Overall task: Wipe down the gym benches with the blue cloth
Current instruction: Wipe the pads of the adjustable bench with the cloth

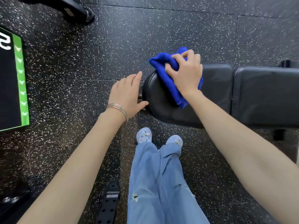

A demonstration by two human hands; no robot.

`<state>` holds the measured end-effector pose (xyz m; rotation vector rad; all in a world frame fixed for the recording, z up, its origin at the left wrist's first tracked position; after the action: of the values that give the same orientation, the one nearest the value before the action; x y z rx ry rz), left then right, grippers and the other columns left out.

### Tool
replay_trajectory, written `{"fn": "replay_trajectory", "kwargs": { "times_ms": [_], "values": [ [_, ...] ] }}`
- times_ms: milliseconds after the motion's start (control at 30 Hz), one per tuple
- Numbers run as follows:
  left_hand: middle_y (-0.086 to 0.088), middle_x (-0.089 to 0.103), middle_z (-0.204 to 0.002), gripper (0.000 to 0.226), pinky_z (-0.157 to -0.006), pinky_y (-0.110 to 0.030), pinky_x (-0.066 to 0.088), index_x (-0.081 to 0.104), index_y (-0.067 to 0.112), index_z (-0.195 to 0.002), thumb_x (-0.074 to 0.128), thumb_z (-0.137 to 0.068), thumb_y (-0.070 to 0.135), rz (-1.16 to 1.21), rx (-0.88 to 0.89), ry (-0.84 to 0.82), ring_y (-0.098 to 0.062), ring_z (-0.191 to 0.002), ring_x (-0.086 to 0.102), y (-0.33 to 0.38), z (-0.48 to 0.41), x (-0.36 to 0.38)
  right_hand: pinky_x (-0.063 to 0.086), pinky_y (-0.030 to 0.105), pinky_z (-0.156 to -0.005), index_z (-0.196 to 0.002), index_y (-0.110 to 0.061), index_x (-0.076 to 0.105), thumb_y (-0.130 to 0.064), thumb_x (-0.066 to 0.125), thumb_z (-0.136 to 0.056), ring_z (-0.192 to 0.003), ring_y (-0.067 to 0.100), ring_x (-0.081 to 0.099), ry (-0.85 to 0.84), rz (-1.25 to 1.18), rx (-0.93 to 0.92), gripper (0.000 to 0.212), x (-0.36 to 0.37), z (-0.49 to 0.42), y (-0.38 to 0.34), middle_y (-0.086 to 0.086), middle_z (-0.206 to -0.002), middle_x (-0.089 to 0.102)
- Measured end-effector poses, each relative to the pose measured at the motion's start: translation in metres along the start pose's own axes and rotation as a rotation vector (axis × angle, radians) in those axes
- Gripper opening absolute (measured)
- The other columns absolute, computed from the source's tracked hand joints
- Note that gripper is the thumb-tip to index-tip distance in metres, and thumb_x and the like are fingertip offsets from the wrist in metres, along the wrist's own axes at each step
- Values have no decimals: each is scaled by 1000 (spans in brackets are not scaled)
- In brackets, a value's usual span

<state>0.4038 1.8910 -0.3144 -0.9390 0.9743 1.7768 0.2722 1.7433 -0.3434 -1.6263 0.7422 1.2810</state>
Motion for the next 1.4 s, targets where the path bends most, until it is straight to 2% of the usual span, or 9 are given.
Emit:
{"fn": "replay_trajectory", "kwargs": {
  "times_ms": [200,367,500,633,833,967,1133,1267,1400],
  "values": [
    [-3,29,-152,91,-112,-40,29,17,14,-149,63,-80,51,6,79,-44,-25,-136,34,10,0,13,42,44,-89,-116,-29,58,-51,48,-88,-113,30,41,-72,10,504,37,-23,17,115,7,-120,47],
    [-2,30,-152,86,-112,-39,28,23,15,-148,68,-80,43,95,48,-26,-24,-137,34,18,-2,13,35,45,-92,-122,-29,53,-54,48,-89,-115,30,36,-72,-66,664,42,-17,18,106,7,-123,42],
    [-1,32,-152,86,-110,-39,29,25,15,-147,70,-79,42,74,21,-24,-23,-137,34,21,-3,12,37,41,-84,-115,-26,56,-59,48,-87,-109,28,39,-101,-19,501,44,-8,9,69,6,-117,44],
    [-6,36,-149,86,-109,-41,32,27,11,-146,72,-78,38,38,1,-52,-26,-135,37,27,-4,10,36,34,-65,-101,-25,64,-51,54,-81,-85,28,49,76,-15,284,35,-3,48,49,6,-95,54],
    [-11,44,-138,72,-101,-43,38,34,9,-137,68,-80,35,101,-83,-75,-31,-125,44,43,-12,1,36,35,-63,-103,-29,53,-43,61,-75,-79,22,41,47,-111,-210,32,-7,123,87,6,-88,57],
    [-12,28,-152,88,-114,-40,27,13,6,-149,64,-85,38,233,-121,-77,-28,-138,30,52,-27,3,39,36,-65,-100,-24,63,-45,58,-75,-80,28,48,36,-95,49,33,-14,87,124,7,-91,55],
    [-14,30,-150,86,-110,-45,31,21,3,-146,61,-84,47,208,-187,-51,-34,-135,34,69,-48,7,37,39,-80,-110,-25,56,-51,49,-88,-105,28,42,-36,-26,553,35,-18,8,139,6,-112,46],
    [-13,30,-149,92,-105,-47,35,22,4,-146,67,-79,48,200,-234,-2,-35,-133,36,78,-49,9,35,36,-70,-103,-26,62,-54,48,-83,-96,27,46,-17,-4,297,37,-8,1,96,5,-102,51],
    [-15,31,-149,89,-108,-45,33,22,3,-146,66,-81,44,163,-207,-16,-35,-133,36,72,-51,9,40,36,-66,-98,-25,67,-57,45,-78,-90,28,51,-9,-48,135,44,-10,-10,124,6,-96,56]
  ]
}}
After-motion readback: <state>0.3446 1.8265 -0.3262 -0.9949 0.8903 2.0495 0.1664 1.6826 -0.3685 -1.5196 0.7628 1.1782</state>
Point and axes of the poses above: each hand's wrist, its own z-axis away from the middle knuckle, its own x-axis out of the palm, y = z × x, the point moved 3 cm from there along -z, towards the middle knuckle
